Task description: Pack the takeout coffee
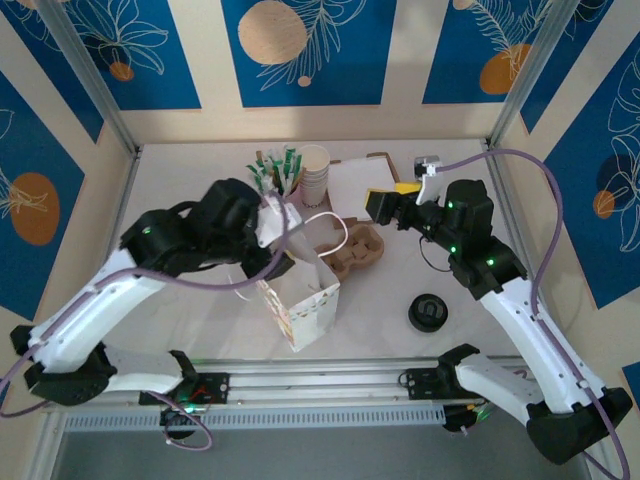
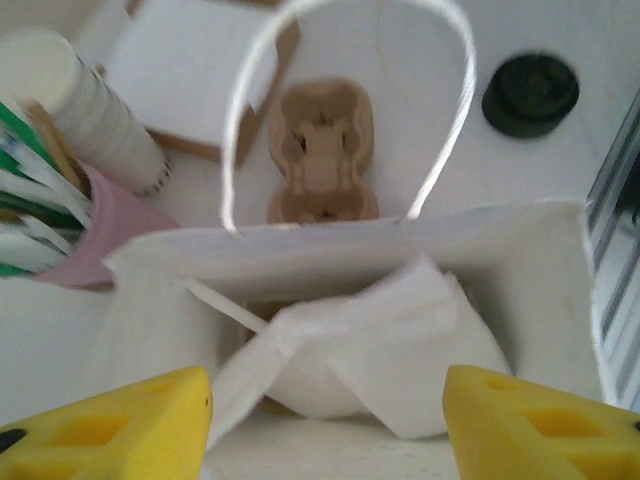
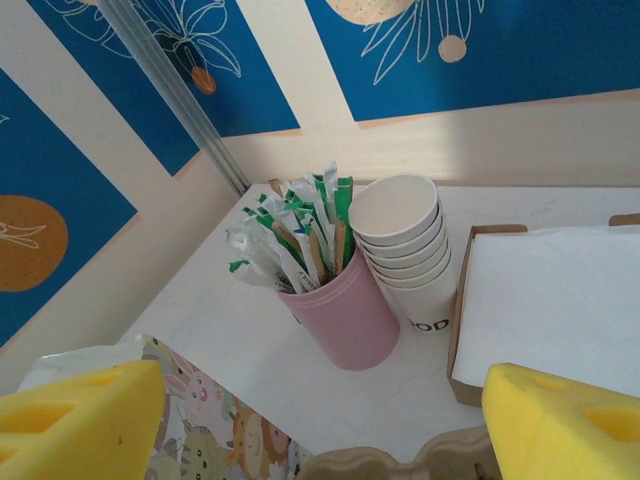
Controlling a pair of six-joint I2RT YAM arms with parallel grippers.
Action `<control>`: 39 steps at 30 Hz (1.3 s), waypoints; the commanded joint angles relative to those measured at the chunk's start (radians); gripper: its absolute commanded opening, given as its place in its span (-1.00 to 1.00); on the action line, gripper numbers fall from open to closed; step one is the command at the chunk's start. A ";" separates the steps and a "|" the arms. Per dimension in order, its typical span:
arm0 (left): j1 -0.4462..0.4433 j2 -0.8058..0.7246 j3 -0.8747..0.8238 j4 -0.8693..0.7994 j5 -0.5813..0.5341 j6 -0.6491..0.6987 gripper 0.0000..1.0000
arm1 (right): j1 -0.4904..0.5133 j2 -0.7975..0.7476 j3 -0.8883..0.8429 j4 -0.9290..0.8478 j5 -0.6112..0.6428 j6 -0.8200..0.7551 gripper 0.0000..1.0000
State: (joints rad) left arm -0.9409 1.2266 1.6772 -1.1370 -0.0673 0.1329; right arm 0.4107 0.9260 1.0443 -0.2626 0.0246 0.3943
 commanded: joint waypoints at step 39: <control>0.783 -0.168 -0.983 1.207 -0.568 -0.360 1.00 | -0.146 -0.038 -0.477 0.584 0.260 -0.421 0.99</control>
State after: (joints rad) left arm -0.1688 1.0401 0.7364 -0.0925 -0.6369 -0.2691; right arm 0.2783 0.8463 0.5877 0.2565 0.3305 0.0704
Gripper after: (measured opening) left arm 0.999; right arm 0.996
